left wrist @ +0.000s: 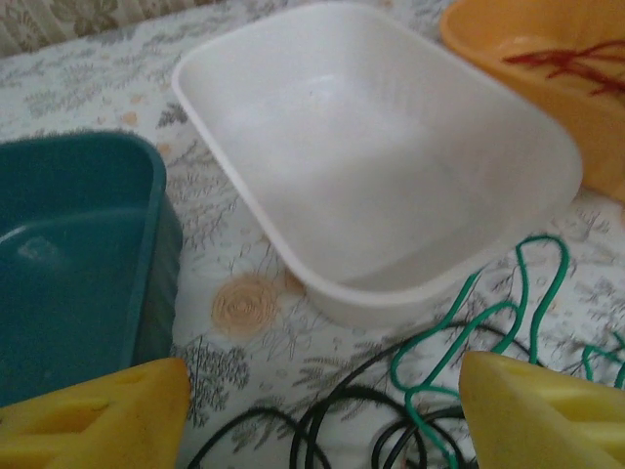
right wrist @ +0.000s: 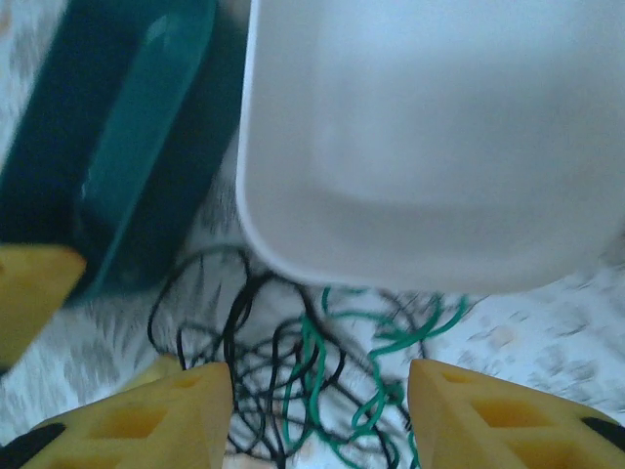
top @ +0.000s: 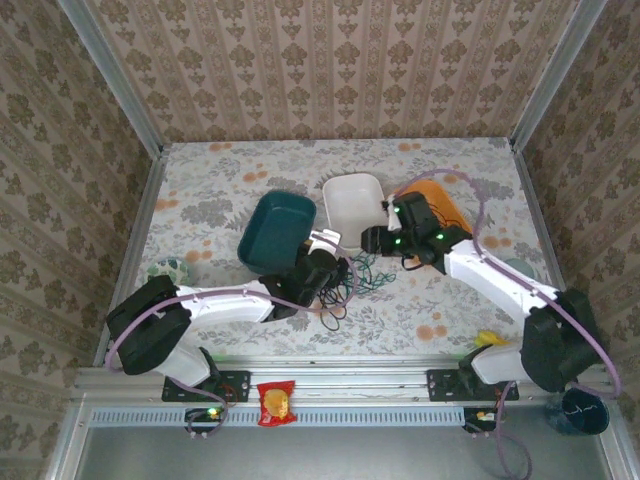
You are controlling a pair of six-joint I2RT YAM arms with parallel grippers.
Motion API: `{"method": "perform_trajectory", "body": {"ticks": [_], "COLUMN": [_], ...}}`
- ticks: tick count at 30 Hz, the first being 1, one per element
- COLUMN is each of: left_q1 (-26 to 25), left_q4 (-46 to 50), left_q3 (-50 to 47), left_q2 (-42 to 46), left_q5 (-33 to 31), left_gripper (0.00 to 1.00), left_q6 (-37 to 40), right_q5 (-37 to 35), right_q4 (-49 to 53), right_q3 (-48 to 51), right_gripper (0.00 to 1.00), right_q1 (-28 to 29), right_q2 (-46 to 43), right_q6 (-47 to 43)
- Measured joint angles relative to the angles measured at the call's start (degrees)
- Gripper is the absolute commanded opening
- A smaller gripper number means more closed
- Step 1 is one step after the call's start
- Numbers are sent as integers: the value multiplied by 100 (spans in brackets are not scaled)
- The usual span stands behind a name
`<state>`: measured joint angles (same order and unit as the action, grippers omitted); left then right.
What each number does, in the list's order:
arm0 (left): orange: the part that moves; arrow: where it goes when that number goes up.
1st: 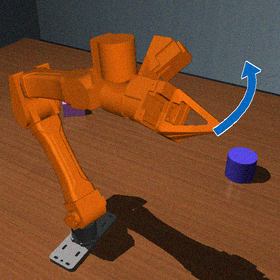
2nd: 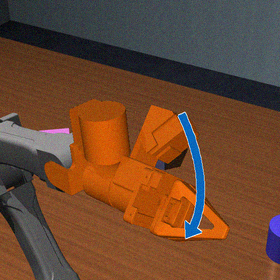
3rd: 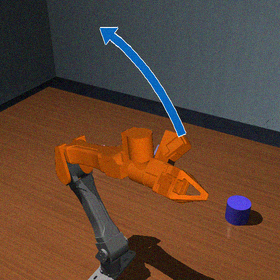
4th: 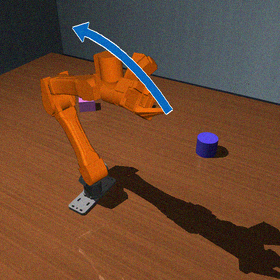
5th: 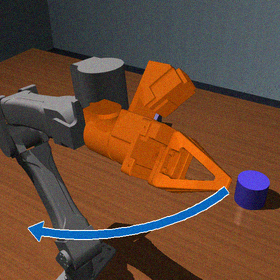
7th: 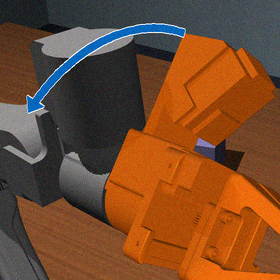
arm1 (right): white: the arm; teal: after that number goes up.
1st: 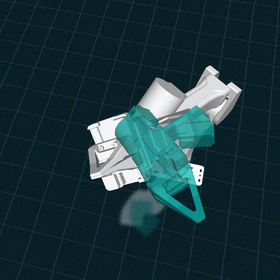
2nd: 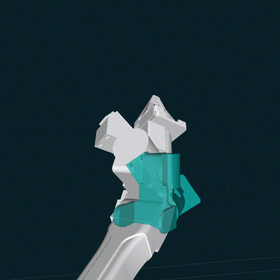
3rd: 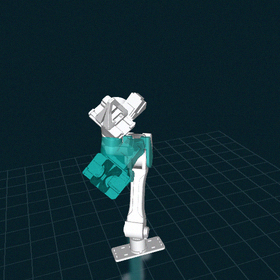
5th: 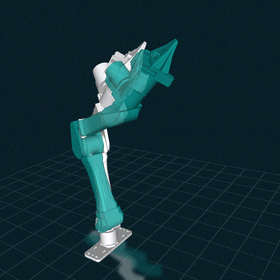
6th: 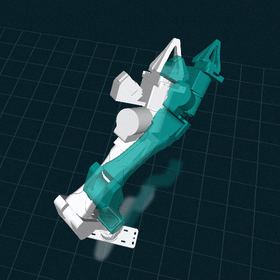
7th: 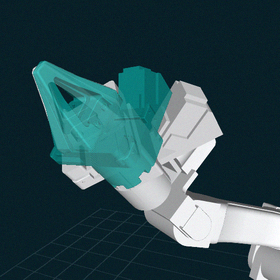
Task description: Untangle the cables
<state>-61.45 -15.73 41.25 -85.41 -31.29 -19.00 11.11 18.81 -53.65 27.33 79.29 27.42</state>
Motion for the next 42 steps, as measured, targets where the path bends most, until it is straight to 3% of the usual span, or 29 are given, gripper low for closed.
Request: {"method": "perform_trajectory", "body": {"ticks": [10,15,18,25,33,42], "left_q1": [-37,-157,-181,-155,-42,343], "left_q4": [103,105,105,-50,-374,-1082], "left_q3": [-70,-52,-24,39,39,-254], "left_q2": [-170,-424,-503,-551,-568,-221], "left_q5": [-4,-2,4,295,774,1823], "left_gripper": [72,72,72,72,72,71], "left_q6": [-181,-181,-181,-103,214,295], "right_q5": [173,87,-15,140,1097,2107], "right_q4": [116,68,70,107,125,66], "right_q3": [-11,-87,-90,87,393,474], "right_gripper": [44,11,0,0,0,0], "right_q1": [68,66,48,-46,-387,-1139], "right_q2": [955,1200,1217,855,-225,-592], "right_q6": [-87,-37,26,4,-4,398]}}
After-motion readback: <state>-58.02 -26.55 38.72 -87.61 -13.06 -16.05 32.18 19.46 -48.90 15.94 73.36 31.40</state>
